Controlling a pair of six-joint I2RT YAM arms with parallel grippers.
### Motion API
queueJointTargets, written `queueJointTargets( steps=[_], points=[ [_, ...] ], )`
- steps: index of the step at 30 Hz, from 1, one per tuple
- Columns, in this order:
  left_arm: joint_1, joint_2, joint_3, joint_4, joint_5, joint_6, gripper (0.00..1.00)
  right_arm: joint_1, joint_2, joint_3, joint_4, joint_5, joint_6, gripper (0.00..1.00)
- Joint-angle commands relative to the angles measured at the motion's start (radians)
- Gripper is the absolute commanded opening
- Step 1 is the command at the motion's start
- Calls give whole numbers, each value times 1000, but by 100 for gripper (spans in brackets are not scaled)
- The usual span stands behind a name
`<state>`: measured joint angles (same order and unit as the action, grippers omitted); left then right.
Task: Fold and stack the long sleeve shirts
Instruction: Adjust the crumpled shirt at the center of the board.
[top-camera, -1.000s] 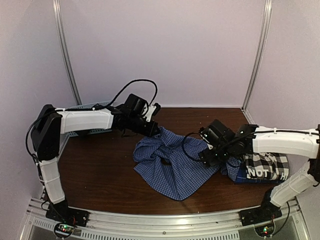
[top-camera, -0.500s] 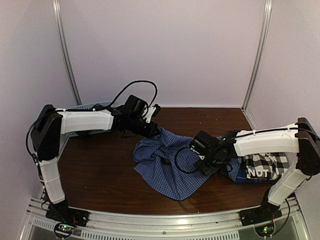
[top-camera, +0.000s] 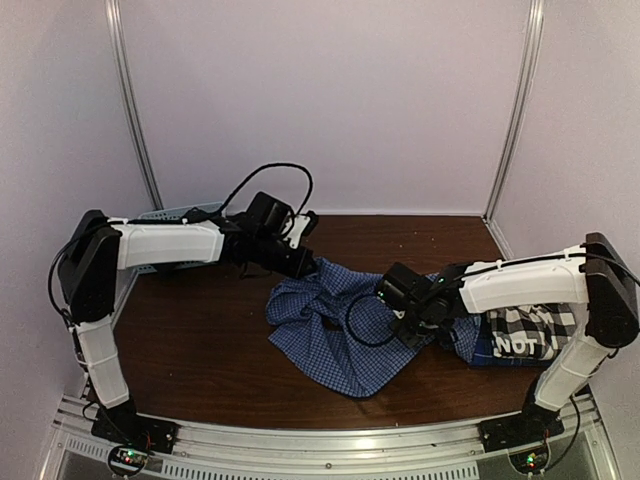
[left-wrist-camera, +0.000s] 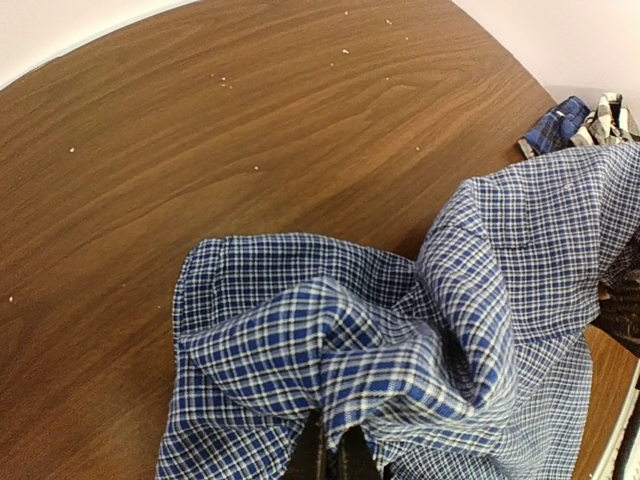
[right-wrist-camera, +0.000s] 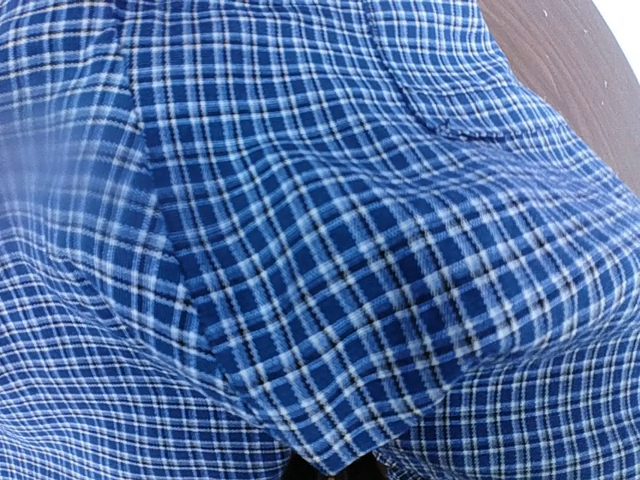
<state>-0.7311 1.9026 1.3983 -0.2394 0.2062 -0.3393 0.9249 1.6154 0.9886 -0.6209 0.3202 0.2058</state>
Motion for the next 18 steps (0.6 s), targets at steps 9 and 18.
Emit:
queueJointTargets(
  steps=[9,18],
  points=[
    [3,-96,-59,71,81,104,8,-46,-225,21,-172,85,151,0],
    [4,-214,-186,118,21,147,60,-239,-446,57,-277,55,222,0]
  ],
)
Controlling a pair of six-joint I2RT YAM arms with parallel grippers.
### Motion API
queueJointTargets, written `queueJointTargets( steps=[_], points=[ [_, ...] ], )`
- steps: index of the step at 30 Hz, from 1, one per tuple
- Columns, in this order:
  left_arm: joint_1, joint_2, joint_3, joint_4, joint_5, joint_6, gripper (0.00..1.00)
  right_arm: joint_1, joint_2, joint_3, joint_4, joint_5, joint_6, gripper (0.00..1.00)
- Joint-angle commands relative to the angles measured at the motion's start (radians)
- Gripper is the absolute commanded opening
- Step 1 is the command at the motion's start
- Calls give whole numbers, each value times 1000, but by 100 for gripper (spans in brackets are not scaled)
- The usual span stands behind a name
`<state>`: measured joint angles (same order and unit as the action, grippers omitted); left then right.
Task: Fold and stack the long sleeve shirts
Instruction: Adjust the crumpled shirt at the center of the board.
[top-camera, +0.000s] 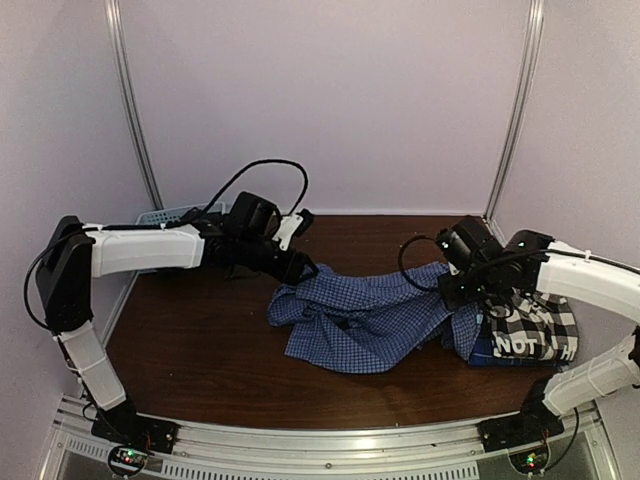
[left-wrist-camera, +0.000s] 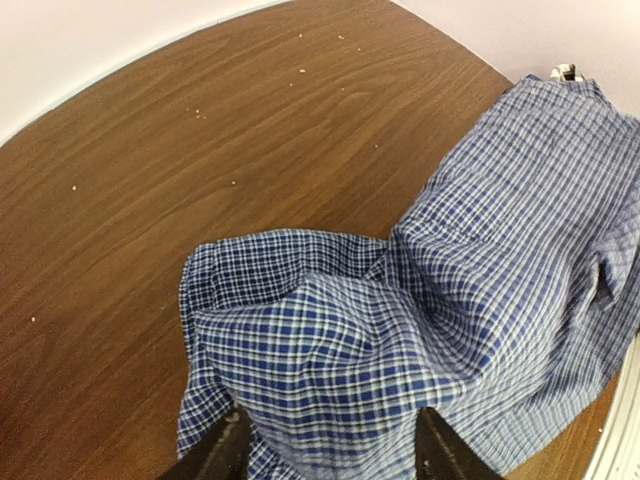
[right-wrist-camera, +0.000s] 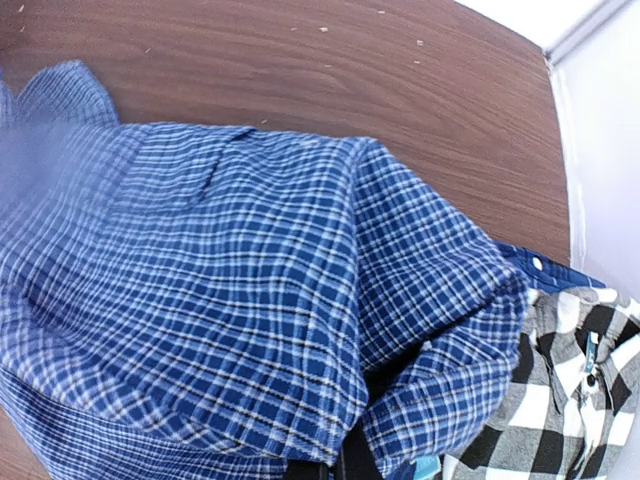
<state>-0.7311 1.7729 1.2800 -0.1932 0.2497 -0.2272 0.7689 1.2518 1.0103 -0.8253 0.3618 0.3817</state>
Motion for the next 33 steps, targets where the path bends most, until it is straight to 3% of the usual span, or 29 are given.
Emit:
queueJointTargets(
  steps=[1,6,9,12,19,25,33],
  points=[
    [4,-103,-93,84,-23,37,63,-104,-104,39,-68,1,37,0],
    [4,-186,-207,145,7,48,72,-202,-179,59,-64,-57,7,0],
    [-1,-222,-274,179,38,68,88,-255,-190,66,-54,-85,-13,0],
    [-40,-231,-309,186,24,118,91,-284,-180,68,-30,-114,-29,0],
    [-112,-184,-332,224,-11,208,76,-307,-134,77,0,-145,-61,0],
    [-148,-92,-303,205,-115,265,74,-325,-111,95,0,-157,-83,0],
    [-149,-24,-278,212,-234,233,46,-343,-107,119,-19,-154,-108,0]
  ],
)
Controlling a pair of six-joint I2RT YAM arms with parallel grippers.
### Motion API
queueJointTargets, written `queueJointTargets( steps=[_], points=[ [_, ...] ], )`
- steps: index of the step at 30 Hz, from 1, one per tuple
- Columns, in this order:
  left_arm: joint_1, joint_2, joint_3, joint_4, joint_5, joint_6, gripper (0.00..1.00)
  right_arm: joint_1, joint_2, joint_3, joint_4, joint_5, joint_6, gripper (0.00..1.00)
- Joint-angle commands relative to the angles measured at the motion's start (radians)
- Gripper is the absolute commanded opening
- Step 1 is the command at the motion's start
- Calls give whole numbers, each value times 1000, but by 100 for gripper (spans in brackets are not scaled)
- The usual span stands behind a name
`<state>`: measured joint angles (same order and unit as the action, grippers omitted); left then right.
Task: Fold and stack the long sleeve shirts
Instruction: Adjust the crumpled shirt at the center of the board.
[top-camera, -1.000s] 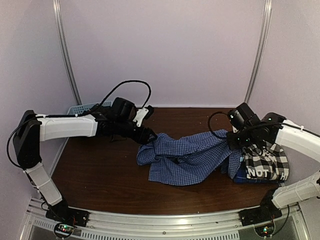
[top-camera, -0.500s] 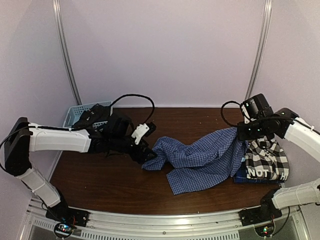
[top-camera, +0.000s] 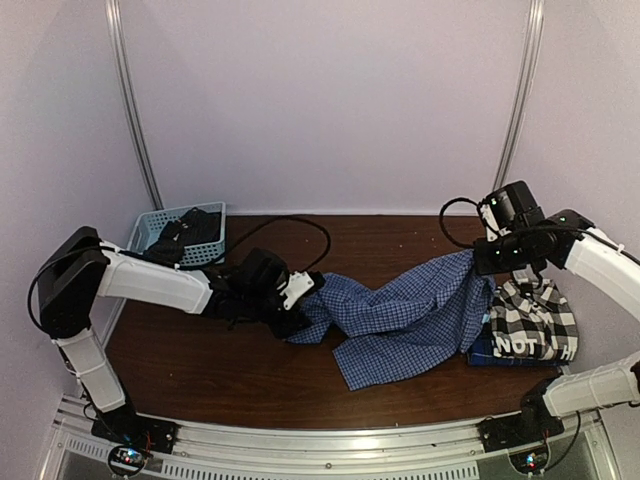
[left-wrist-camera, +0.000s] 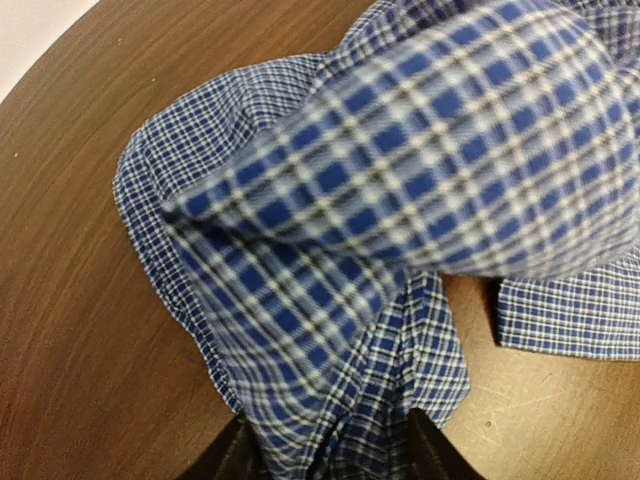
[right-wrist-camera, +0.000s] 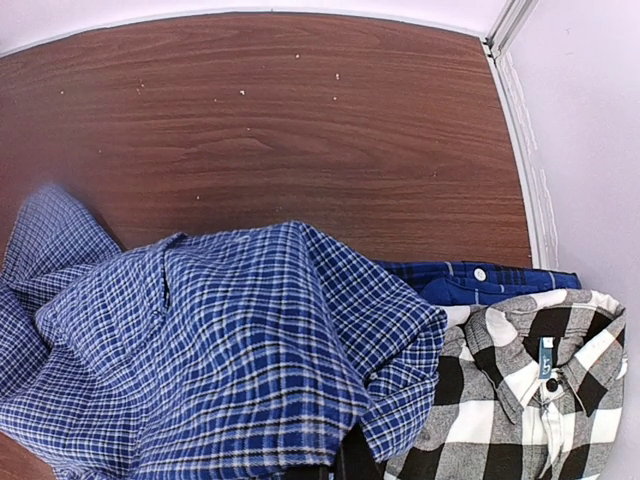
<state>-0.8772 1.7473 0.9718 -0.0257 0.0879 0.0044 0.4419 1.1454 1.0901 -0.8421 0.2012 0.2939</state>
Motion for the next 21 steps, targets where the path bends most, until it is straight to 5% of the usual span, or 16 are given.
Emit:
queueJointTargets(
  steps=[1,4,6,21],
  points=[
    [-3,-2,30,45,-73,-1,40,-19,-1,44,-4,7,-23,0],
    [-3,-31,26,39,-47,-1,10,-29,1,52,-12,9,-31,0],
    [-2,-59,25,17,-7,-1,0,-36,5,56,-15,9,-37,0],
    [121,-439,-35,-307,375,-205,0,-112,26,106,-45,15,-94,0]
  ],
)
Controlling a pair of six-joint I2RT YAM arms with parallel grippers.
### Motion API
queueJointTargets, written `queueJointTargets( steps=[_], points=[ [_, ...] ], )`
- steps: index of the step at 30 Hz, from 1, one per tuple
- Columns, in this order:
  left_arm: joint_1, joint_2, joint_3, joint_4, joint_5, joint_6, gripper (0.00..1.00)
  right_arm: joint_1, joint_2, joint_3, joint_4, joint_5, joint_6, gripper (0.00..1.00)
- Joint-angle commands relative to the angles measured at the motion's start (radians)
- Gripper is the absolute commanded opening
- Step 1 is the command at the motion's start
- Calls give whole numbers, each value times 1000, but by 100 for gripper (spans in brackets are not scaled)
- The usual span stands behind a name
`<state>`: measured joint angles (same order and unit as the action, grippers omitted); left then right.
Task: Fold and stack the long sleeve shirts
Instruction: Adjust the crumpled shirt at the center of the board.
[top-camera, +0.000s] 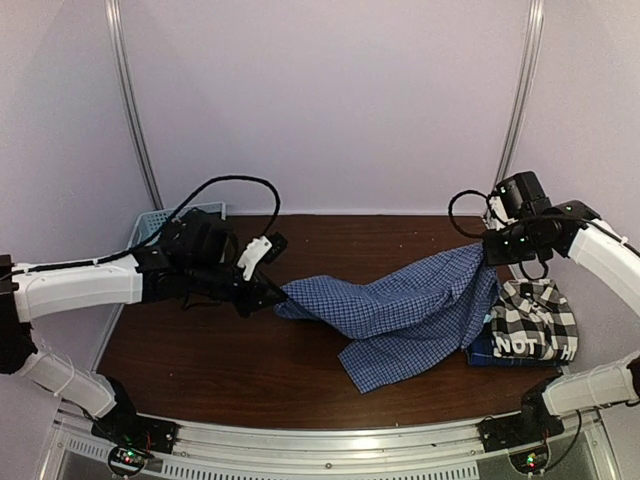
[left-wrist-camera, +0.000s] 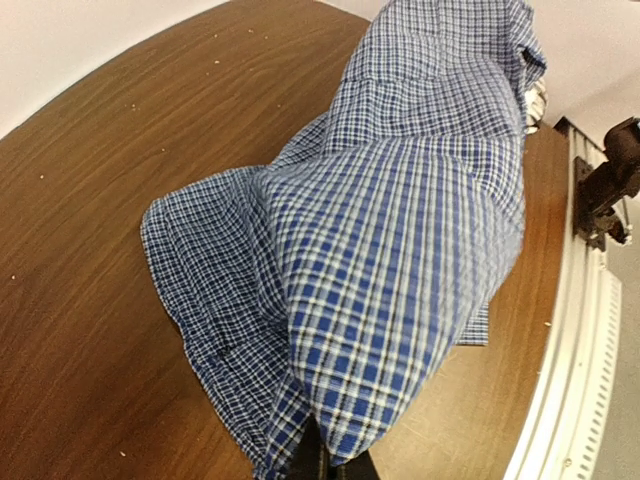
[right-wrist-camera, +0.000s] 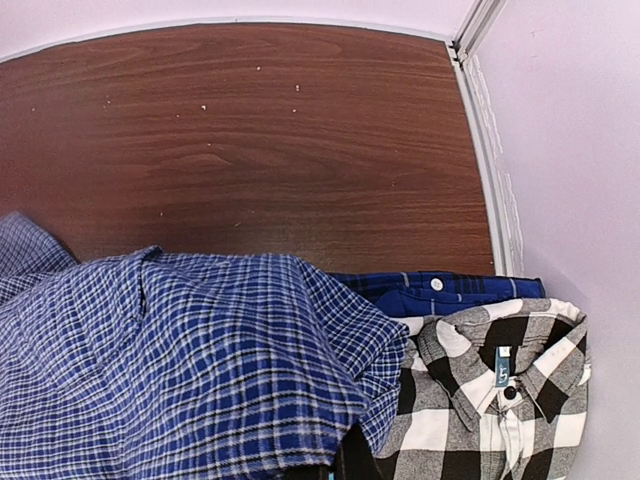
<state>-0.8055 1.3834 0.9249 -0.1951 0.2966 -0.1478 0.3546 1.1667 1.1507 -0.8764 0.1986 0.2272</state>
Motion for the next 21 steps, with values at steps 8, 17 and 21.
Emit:
queueJointTargets(
  steps=[8,17,21],
  points=[
    [155,-132,83,-272,260,20,3,-46,38,34,19,-8,-28,0],
    [218,292,267,-184,173,-97,6,-46,93,-24,145,-64,18,0],
    [260,460,365,-123,106,-168,12,-46,166,-35,188,-22,37,0]
  ],
)
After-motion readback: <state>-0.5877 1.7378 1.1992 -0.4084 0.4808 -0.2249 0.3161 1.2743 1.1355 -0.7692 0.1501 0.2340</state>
